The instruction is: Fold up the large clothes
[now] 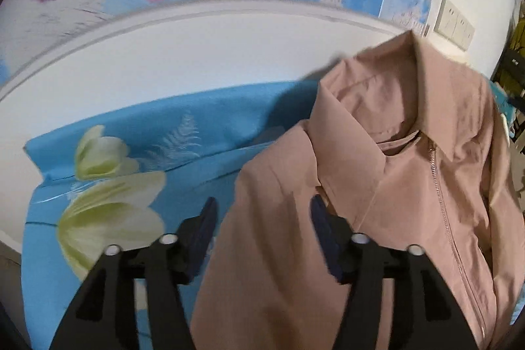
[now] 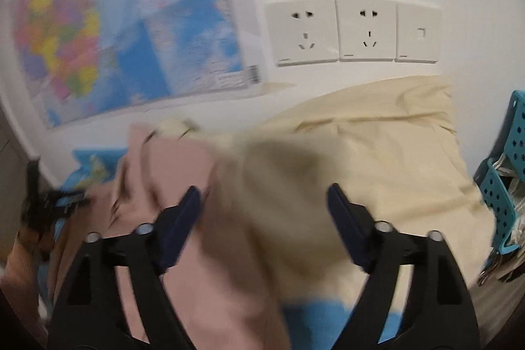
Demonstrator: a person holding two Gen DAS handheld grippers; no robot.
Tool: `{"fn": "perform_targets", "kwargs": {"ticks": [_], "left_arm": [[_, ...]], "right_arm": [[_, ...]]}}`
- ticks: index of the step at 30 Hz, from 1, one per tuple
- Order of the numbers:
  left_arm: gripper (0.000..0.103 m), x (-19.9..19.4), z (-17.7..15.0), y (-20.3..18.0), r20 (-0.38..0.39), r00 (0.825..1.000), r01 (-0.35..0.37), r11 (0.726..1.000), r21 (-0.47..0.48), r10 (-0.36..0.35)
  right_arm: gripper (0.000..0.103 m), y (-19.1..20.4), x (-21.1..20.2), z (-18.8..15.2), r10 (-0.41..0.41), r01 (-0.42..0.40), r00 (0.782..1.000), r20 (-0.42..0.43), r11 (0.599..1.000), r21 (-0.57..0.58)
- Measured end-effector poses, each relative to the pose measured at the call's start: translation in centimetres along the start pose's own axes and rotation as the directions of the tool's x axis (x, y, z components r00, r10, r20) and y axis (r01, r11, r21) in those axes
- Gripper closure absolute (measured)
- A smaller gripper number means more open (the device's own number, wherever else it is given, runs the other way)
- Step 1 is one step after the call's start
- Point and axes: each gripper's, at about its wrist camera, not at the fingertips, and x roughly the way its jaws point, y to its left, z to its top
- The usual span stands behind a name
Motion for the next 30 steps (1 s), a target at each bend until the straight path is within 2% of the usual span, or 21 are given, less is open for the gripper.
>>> {"fn": "perform_targets", "kwargs": {"ticks": [1,5,7,10,11,12,13,14,15,17,19,21,22,24,26,27,28,30], "left_arm": [[0.037,-0.9,-0.5,-0.1,0.018,1.000,0.005,1.000,-0.009,-0.005],[0.034,-2.6,-1.8,-0.5,0.040,0.999,-0.012,1.000,-0.004,0.012],[0.032,-3.6,-2.5,-0.7,0.047,0.999,-0.019,1.000,0.001,0.019],[0.031,-4.2,-3.7,-0.8,0.040,0.999,-0.018,1.000,-0.016,0.019],[0.031,-3.9,-3.9,-0.7,0.037,0.999,-0.018,1.000,-0.017,0.018],[0.031,-3.9,-4.3,-0.8,0.033,0.999,-0.015,1.000,-0.020,0.016],[0.031,-4.0,-4.5,-0.8,0.030,0.999,-0.018,1.000,-0.026,0.019],[0.031,-3.9,-4.8,-0.4,0.028,0.999,-0.017,0.999,-0.029,0.018],[0.031,-4.0,-4.9,-0.3,0.028,0.999,-0.016,0.999,-0.032,0.017],[0.031,-4.5,-5.3,-0.2,0.032,0.999,-0.019,0.999,-0.040,0.021],[0.031,-5.1,-5.6,0.0,0.038,0.999,-0.015,0.999,-0.046,0.016],[0.031,-5.6,-5.9,0.2,0.046,0.998,-0.030,0.998,-0.048,0.032],[0.031,-5.9,-6.2,0.4,0.047,0.998,-0.029,0.998,-0.052,0.032],[0.030,-6.1,-6.7,0.9,0.046,0.998,-0.028,0.998,-0.060,0.031],[0.030,-6.2,-7.6,1.5,0.027,0.998,-0.049,0.996,-0.077,0.051],[0.030,-6.2,-8.0,1.8,0.019,0.998,-0.053,0.995,-0.083,0.055],[0.030,-6.3,-8.4,2.1,0.014,0.999,-0.050,0.995,-0.089,0.052],[0.030,-7.0,-9.5,3.0,0.006,0.999,-0.032,0.993,-0.117,0.033]], "right_arm": [[0.006,0.6,-1.7,-1.4,0.006,-0.006,1.000,-0.009,1.000,-0.023],[0.006,3.2,-4.9,-6.7,0.024,-0.035,0.994,-0.107,0.995,-0.099],[0.006,4.4,-4.8,-10.0,0.017,-0.043,0.979,-0.205,0.991,-0.123],[0.006,5.1,-3.7,-13.4,-0.019,-0.020,0.955,-0.297,0.992,-0.128],[0.012,5.1,-3.3,-14.4,-0.003,-0.035,0.946,-0.324,0.993,-0.111],[0.024,5.2,-3.1,-15.0,0.008,-0.044,0.943,-0.331,0.994,-0.100],[0.073,5.1,-3.0,-15.3,0.030,-0.064,0.939,-0.344,0.994,-0.087],[0.100,4.9,-3.0,-15.2,0.042,-0.073,0.934,-0.354,0.995,-0.073],[0.100,4.4,-3.5,-14.6,0.065,-0.085,0.938,-0.341,0.995,-0.044],[0.101,3.2,-5.6,-12.6,0.060,-0.070,0.963,-0.261,0.997,-0.027],[0.101,0.8,-9.0,-9.6,0.025,-0.023,0.990,-0.140,1.000,0.010],[0.101,-1.5,-11.3,-7.6,-0.033,0.036,0.998,-0.055,0.998,0.053],[0.101,-3.6,-12.1,-6.7,-0.090,0.091,0.996,-0.013,0.990,0.104],[0.100,-5.9,-11.0,-6.4,-0.146,0.151,0.988,-0.043,0.979,0.137],[0.096,-7.1,-7.8,-7.3,-0.219,0.236,0.967,-0.128,0.963,0.132],[0.094,-7.1,-6.0,-7.7,-0.230,0.254,0.956,-0.184,0.960,0.118],[0.088,-7.2,-4.2,-8.5,-0.248,0.281,0.939,-0.237,0.953,0.115],[0.071,-7.0,-2.6,-9.8,-0.249,0.289,0.925,-0.286,0.952,0.106]]}}
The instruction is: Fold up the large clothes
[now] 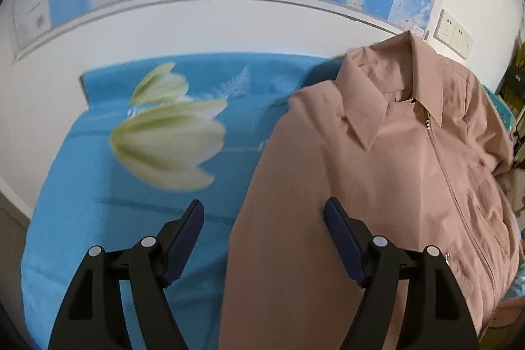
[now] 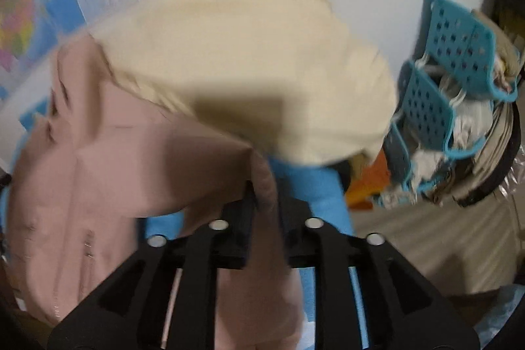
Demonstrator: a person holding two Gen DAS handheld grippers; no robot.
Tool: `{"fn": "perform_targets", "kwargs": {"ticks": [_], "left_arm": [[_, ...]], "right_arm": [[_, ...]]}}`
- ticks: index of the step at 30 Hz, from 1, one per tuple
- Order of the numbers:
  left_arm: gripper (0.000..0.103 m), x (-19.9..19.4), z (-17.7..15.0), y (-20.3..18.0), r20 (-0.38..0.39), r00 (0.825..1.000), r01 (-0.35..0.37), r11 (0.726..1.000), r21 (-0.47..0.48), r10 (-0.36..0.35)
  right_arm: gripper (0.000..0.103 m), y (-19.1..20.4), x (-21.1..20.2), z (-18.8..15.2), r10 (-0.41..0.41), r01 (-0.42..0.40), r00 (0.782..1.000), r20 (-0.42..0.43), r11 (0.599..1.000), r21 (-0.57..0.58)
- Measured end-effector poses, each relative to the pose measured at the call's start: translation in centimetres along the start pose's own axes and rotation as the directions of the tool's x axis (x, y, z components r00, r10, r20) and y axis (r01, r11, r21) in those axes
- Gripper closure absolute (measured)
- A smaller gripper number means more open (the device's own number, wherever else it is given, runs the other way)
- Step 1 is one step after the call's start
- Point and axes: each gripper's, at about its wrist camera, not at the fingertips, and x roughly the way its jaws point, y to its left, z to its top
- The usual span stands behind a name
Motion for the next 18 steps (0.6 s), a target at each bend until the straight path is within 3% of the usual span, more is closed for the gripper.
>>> {"fn": "perform_targets", "kwargs": {"ticks": [1,2,5,10,18], "left_arm": [[0.030,-0.5,-0.6,0.6,-0.006,1.000,0.016,1.000,-0.014,-0.016],[0.030,-0.8,-1.0,0.9,-0.008,1.000,0.019,1.000,-0.019,-0.019],[0.030,-2.2,-2.6,1.4,-0.005,1.000,0.027,0.999,-0.020,-0.027],[0.026,-3.3,-5.0,0.3,0.002,0.997,0.074,0.997,-0.016,-0.074],[0.020,-3.8,-9.0,0.0,-0.027,0.992,0.120,0.990,-0.074,-0.122]], "right_arm": [[0.047,0.3,0.1,-0.2,0.016,-0.016,1.000,0.008,1.000,0.010],[0.035,0.5,-0.3,-0.2,0.019,-0.020,0.999,0.031,1.000,0.016],[0.032,1.4,-2.8,0.2,0.028,-0.029,0.992,0.125,1.000,0.005],[0.023,2.5,-5.8,0.3,0.136,-0.138,0.964,0.227,0.990,-0.010],[0.019,4.3,-3.7,-1.3,0.266,-0.267,0.948,0.173,0.963,-0.017]]}}
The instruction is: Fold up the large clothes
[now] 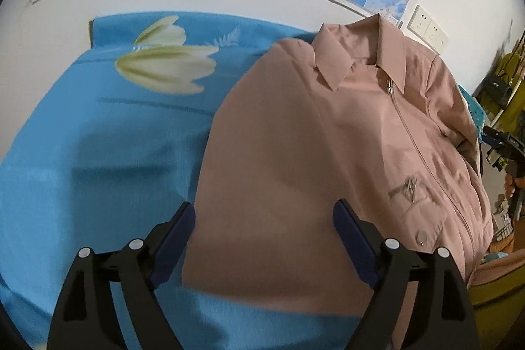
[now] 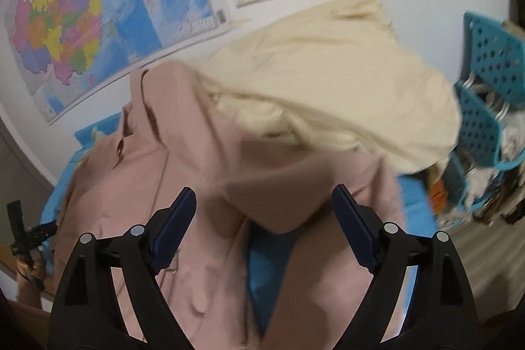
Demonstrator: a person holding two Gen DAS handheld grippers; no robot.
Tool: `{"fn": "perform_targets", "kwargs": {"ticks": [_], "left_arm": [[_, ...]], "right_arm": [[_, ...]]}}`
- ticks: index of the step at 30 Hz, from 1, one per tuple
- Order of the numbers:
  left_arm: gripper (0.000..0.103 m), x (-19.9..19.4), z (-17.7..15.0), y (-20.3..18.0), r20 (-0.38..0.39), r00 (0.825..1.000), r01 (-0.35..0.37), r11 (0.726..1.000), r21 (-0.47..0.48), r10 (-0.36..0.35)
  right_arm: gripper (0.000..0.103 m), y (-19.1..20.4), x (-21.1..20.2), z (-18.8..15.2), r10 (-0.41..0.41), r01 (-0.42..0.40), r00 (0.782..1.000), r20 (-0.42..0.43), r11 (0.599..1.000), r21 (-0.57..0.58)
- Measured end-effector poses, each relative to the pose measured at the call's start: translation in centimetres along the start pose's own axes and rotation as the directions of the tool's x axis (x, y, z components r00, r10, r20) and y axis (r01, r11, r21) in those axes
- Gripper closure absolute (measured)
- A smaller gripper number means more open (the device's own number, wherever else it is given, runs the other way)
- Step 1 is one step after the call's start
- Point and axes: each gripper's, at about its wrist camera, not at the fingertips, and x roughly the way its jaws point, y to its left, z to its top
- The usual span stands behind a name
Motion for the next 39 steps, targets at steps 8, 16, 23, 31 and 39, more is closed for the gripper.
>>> {"fn": "perform_targets", "kwargs": {"ticks": [8,16,23,31,39], "left_arm": [[0.028,0.0,-0.8,-0.1,-0.041,0.999,-0.034,0.999,-0.029,0.033],[0.098,-0.8,-0.4,-0.7,-0.015,0.999,-0.050,0.998,-0.041,0.050],[0.099,-7.3,5.6,-0.4,0.172,0.964,-0.203,0.979,-0.024,0.204],[0.081,-4.4,8.6,-1.4,0.130,0.880,-0.472,0.869,0.146,0.456],[0.034,-5.2,3.1,1.5,0.081,0.970,-0.231,0.973,-0.007,0.230]], "right_arm": [[0.019,2.6,2.2,-0.9,0.069,-0.070,0.997,-0.038,0.997,-0.030],[0.019,4.0,2.5,-1.3,0.104,-0.106,0.994,-0.041,0.993,-0.049],[0.019,4.0,2.0,-0.9,0.131,-0.132,0.991,-0.020,0.990,-0.039],[0.019,4.4,3.2,-1.3,0.153,-0.154,0.987,-0.039,0.987,-0.037],[0.019,3.9,4.0,-1.9,0.150,-0.154,0.986,-0.078,0.987,-0.046]]}}
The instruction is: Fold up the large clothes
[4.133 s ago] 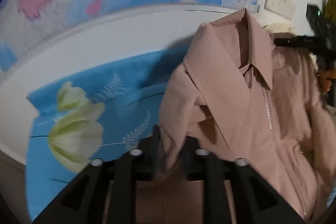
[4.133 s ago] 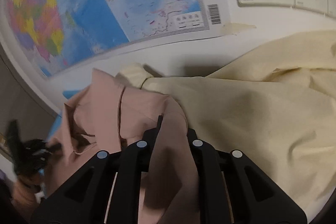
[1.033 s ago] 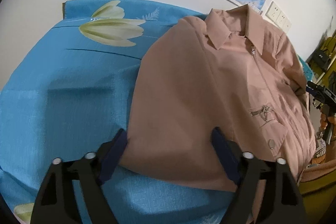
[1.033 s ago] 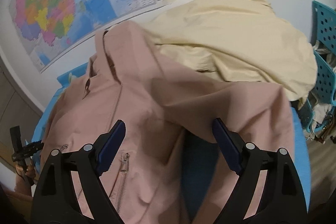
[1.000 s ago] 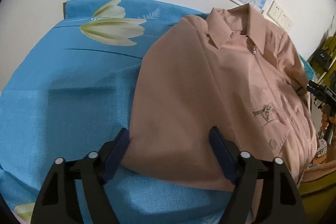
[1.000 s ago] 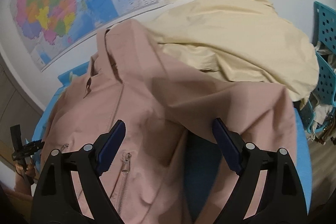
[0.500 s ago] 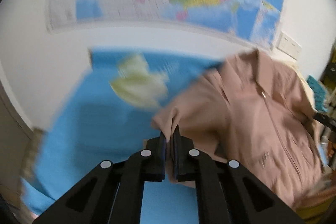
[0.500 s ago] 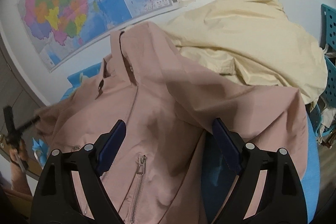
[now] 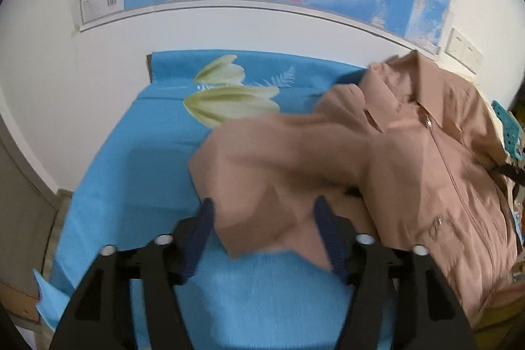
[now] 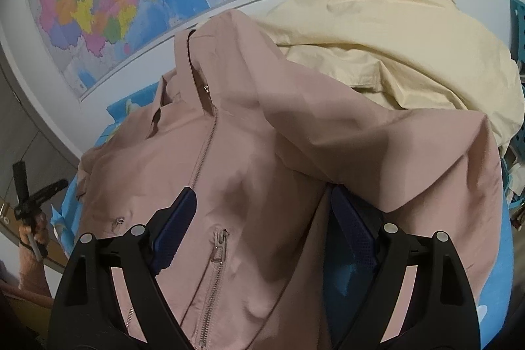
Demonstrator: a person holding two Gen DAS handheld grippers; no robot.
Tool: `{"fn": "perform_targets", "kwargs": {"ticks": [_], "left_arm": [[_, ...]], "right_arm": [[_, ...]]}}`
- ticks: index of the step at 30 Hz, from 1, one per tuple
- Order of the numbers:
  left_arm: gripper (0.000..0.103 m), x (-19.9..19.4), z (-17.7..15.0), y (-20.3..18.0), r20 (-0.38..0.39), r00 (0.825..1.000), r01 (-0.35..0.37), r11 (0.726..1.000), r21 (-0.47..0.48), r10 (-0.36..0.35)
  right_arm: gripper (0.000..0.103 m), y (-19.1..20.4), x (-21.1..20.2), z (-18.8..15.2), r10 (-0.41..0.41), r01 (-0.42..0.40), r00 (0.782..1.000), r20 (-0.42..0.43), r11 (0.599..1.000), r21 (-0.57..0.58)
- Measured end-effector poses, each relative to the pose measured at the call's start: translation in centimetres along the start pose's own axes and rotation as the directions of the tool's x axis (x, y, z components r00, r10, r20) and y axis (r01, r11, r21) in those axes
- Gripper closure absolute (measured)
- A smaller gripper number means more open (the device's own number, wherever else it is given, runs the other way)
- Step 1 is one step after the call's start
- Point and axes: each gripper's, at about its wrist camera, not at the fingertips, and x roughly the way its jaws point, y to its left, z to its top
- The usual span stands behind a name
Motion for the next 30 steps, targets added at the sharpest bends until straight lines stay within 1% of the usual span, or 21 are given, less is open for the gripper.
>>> {"fn": "perform_targets", "kwargs": {"ticks": [2,4,6,7,8,9,10,11,12,13,15,17,18,20,22,24,25,26,28,29,30], "left_arm": [[0.033,0.8,-1.3,-1.2,-0.022,0.998,-0.058,0.997,0.048,0.059],[0.037,2.8,-2.0,-2.3,-0.066,0.989,-0.129,0.987,0.098,0.135],[0.073,4.5,-2.3,-2.7,-0.096,0.976,-0.182,0.974,0.134,0.195],[0.080,4.9,-2.2,-2.1,-0.105,0.974,-0.188,0.974,0.125,0.201],[0.092,5.0,-1.8,-1.3,-0.099,0.970,-0.214,0.972,0.096,0.223],[0.096,4.7,-1.3,-0.3,-0.093,0.967,-0.233,0.971,0.051,0.237],[0.093,4.1,-0.7,1.0,-0.088,0.967,-0.242,0.970,-0.009,0.240],[0.084,3.7,-0.1,1.7,-0.090,0.966,-0.247,0.968,-0.050,0.242],[0.078,2.9,0.5,2.2,-0.084,0.959,-0.278,0.957,-0.079,0.272],[0.074,2.0,1.1,1.6,-0.051,0.945,-0.326,0.944,-0.057,0.323],[0.051,0.0,2.3,0.0,0.022,0.927,-0.373,0.927,-0.040,0.374],[0.048,-2.2,3.5,-1.5,0.121,0.943,-0.308,0.951,-0.036,0.310],[0.043,-3.0,4.1,-2.2,0.160,0.949,-0.268,0.963,-0.031,0.270],[0.034,-3.4,5.2,-3.4,0.194,0.950,-0.244,0.969,-0.030,0.245],[0.034,-2.6,6.0,-4.5,0.199,0.954,-0.225,0.974,-0.024,0.225],[0.034,-1.3,6.2,-4.8,0.176,0.961,-0.214,0.977,-0.020,0.214],[0.034,-0.7,6.3,-4.9,0.160,0.962,-0.219,0.976,-0.021,0.219],[0.034,-0.6,6.5,-4.5,0.152,0.961,-0.231,0.973,-0.025,0.232],[0.034,-0.5,6.2,-3.7,0.141,0.953,-0.266,0.963,-0.043,0.269],[0.034,-0.2,6.1,-3.6,0.138,0.950,-0.274,0.960,-0.059,0.280],[0.034,-0.3,5.9,-2.9,0.128,0.947,-0.287,0.954,-0.084,0.296]], "right_arm": [[0.018,-0.5,0.0,-0.1,-0.011,0.011,1.000,0.003,1.000,0.008],[0.018,-1.0,-0.1,-0.1,-0.016,0.016,1.000,0.005,1.000,0.022],[0.018,-1.3,-0.2,0.2,-0.022,0.022,1.000,0.012,0.999,0.027],[0.018,-1.2,-0.3,0.4,-0.027,0.027,0.999,0.016,0.999,0.019],[0.018,-1.1,-0.4,0.7,-0.035,0.034,0.999,0.021,0.999,0.006],[0.018,-0.9,-0.5,1.0,-0.040,0.041,0.999,0.026,0.999,-0.010],[0.018,-0.5,-0.7,1.5,-0.046,0.047,0.998,0.033,0.998,-0.032],[0.018,-0.3,-0.7,1.9,-0.052,0.054,0.998,0.038,0.997,-0.050],[0.018,0.3,-0.7,2.6,-0.065,0.069,0.996,0.053,0.994,-0.079],[0.018,0.9,-0.8,3.3,-0.072,0.079,0.995,0.069,0.992,-0.103],[0.017,1.9,-0.5,4.7,-0.086,0.099,0.992,0.095,0.985,-0.140],[0.016,3.0,0.2,6.2,-0.097,0.117,0.988,0.117,0.977,-0.178],[0.016,3.5,0.8,7.0,-0.108,0.134,0.985,0.136,0.971,-0.198],[0.015,4.0,2.4,8.2,-0.126,0.156,0.982,0.139,0.962,-0.226],[0.019,4.4,4.7,9.2,-0.167,0.194,0.978,0.125,0.946,-0.258],[0.053,4.8,6.0,9.7,-0.206,0.234,0.971,0.119,0.919,-0.319],[0.098,4.7,6.6,9.9,-0.236,0.255,0.967,0.097,0.904,-0.344],[0.097,4.3,6.7,10.3,-0.242,0.255,0.967,0.081,0.907,-0.336],[0.095,2.4,4.9,11.0,-0.209,0.230,0.972,0.104,0.938,-0.259],[0.078,1.7,4.1,11.1,-0.203,0.226,0.972,0.118,0.944,-0.239],[0.066,0.8,2.7,11.0,-0.194,0.220,0.972,0.135,0.951,-0.215]]}}
